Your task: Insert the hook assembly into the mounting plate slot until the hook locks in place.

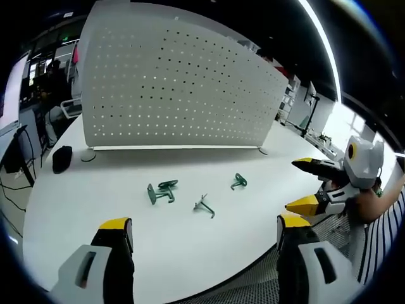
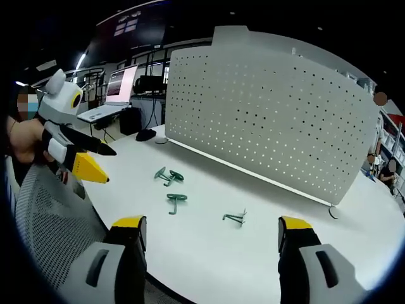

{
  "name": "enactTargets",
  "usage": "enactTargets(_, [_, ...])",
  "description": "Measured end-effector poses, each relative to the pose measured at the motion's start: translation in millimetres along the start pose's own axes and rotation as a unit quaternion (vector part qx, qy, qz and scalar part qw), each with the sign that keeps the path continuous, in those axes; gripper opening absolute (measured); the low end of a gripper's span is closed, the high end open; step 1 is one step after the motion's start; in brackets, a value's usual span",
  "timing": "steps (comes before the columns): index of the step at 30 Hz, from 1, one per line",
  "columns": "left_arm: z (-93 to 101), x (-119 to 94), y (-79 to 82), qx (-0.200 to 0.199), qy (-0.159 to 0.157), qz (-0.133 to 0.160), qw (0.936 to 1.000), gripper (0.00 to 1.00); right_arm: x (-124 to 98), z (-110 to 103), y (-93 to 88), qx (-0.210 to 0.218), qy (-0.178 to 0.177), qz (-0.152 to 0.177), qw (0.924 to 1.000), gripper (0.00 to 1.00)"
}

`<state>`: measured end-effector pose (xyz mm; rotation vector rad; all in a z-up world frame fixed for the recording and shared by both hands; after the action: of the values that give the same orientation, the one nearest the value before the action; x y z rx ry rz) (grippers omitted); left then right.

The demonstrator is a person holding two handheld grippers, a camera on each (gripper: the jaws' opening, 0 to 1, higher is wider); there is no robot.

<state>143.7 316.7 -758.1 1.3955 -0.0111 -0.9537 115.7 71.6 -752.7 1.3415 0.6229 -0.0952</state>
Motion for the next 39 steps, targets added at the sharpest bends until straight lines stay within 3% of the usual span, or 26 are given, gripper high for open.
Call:
enactTargets(5, [-1.1, -1, 0.9, -0.005, 0.0, 0.006, 1.0, 0.96, 2, -1, -2.6, 0.013, 0.021, -0.015, 0.9996, 0.78])
enactTargets(8, [-2.1, -1, 1.4, -0.009, 0.001, 0.009, 0.9999, 0.95, 5, 1, -9.0, 0.061, 0.043, -0.051, 0.9959, 0.8])
enactTargets(10, [-2.6, -1, 2.0, -0.01, 0.003, 0.011, 0.9999, 0.95, 9, 5, -8.6, 0.08, 0.049, -0.05, 0.9943, 0.79])
enactTargets(15, [-4.4, 1, 1.0, -0.012, 0.002, 0.007, 0.9999, 0.95, 21, 2, -1.2, 0.049, 0.074, -0.053, 0.9946, 0.69])
enactTargets(22, [-6.7, 2, 0.2, -0.019, 0.006, 0.003, 0.9998, 0.94, 42, -12, -6.2, 0.036, 0.11, -0.069, 0.9909, 0.56])
enactTargets(27, [-7.8, -1, 0.5, -0.025, 0.008, 0.006, 0.9996, 0.93, 61, -25, -6.9, 0.015, 0.139, -0.077, 0.9872, 0.39])
enactTargets(39, [-7.8, -1, 0.7, -0.022, 0.007, 0.009, 0.9997, 0.91, 110, -48, 1.3, -0.008, 0.163, -0.088, 0.9826, 0.26])
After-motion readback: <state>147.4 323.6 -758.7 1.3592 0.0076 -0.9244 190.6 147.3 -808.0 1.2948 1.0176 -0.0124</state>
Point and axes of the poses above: the point that each gripper's makers call its tool centre point, and the gripper's own axes: x roughly forward along the fingers, z roughly to its right, y roughly out of its top, the point moved 8 cm from there along -x, roughly backward along the fingers, and after that the axes turned 3 degrees about x, right-handed, at the moved point
